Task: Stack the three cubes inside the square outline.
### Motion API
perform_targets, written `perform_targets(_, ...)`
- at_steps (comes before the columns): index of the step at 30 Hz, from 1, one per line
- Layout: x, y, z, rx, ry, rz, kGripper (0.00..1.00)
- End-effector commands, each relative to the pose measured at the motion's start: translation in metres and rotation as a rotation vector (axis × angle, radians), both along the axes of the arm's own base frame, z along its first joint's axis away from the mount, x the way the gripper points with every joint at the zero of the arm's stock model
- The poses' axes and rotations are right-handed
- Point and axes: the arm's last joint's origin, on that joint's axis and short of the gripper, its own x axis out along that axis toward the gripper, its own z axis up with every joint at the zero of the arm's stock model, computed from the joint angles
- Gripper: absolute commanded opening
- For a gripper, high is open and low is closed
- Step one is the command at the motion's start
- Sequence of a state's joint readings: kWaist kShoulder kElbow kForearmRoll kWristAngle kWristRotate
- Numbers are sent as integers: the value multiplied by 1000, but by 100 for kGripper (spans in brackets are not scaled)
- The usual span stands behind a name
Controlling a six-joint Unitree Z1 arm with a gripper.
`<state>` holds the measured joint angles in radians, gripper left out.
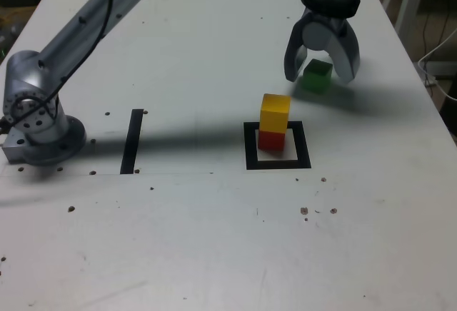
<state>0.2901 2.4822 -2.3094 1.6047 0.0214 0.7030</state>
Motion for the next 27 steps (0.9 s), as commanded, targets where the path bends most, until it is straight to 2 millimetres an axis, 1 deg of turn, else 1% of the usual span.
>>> perform_targets(1, -3, 0, -3, -13, 38, 2, 77)
perform_targets(2, -3, 1, -4, -13, 40, 2, 74)
perform_targets(10, -3, 1, -7, -7, 52, -1, 39)
perform_targets(13, -3, 1, -8, -10, 55, -2, 29)
perform_targets(15, -3, 1, -9, -14, 57, -3, 26)
perform_targets(27, -2, -1, -11, -17, 61, -7, 26)
